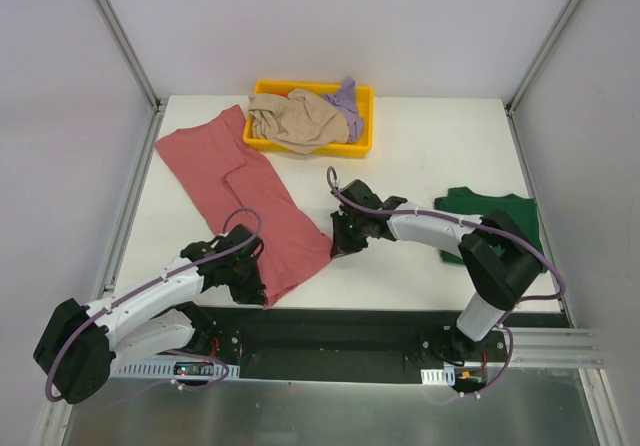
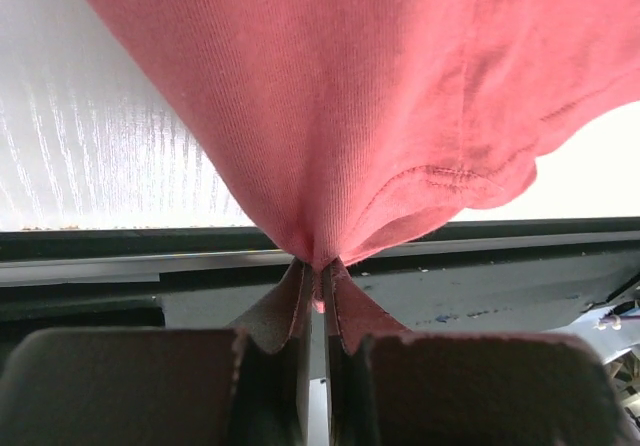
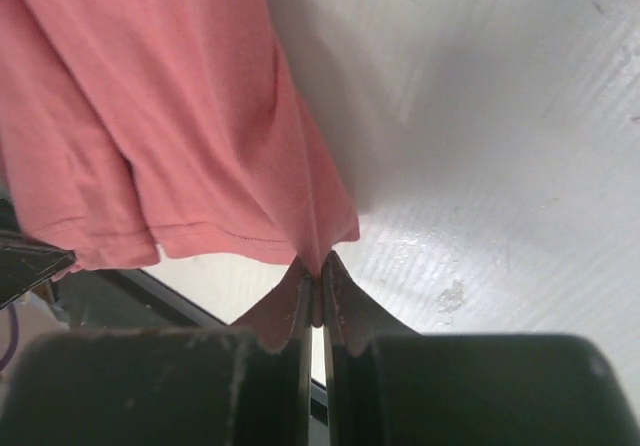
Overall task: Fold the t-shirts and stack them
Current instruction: Grab the bottom of the folded rectangular tshirt with both arms
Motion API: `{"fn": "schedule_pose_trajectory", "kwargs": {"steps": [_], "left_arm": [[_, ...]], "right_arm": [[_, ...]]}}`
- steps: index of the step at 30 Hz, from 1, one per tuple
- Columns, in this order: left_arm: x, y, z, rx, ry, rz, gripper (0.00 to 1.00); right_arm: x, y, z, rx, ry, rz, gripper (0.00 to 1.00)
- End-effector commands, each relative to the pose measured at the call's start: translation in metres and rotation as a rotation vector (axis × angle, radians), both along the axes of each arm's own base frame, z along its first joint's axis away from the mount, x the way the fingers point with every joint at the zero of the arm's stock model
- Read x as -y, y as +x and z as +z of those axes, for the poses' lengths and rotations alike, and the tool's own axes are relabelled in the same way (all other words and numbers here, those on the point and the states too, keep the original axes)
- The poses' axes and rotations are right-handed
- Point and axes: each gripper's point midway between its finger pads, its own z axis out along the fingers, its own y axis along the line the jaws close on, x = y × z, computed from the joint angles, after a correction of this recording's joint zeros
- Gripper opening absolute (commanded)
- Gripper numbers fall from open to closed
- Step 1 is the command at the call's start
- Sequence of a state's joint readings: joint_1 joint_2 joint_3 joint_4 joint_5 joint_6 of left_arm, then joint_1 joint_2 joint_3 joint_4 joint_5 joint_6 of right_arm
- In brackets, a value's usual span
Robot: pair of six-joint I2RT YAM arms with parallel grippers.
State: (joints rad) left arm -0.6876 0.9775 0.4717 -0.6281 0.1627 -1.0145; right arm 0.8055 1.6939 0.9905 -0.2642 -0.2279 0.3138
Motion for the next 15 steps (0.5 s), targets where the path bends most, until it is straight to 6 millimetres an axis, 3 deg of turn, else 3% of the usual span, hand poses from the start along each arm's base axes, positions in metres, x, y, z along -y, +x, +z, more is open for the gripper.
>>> {"fn": "schedule_pose_trajectory", "kwargs": {"steps": [1, 5, 13, 15], "left_arm": [[0.001, 0.010, 0.018, 0.051, -0.006, 0.026, 0.00], [-0.008, 0.031, 0.037, 0.121, 0.061, 0.044, 0.00], [-0.071, 0.100, 0.069, 0.295, 0.172, 0.288, 0.00], [-0.079, 0.116, 0.076, 0.339, 0.178, 0.320, 0.00]], "right_arm": [[-0.027, 0.002, 0.044, 0.050, 0.122, 0.047, 0.00], [-0.046, 0.024, 0.071, 0.126, 0.145, 0.064, 0.00], [-0.106, 0.077, 0.106, 0.242, 0.246, 0.142, 0.00], [-0.120, 0.093, 0.113, 0.265, 0.270, 0.146, 0.00]]}}
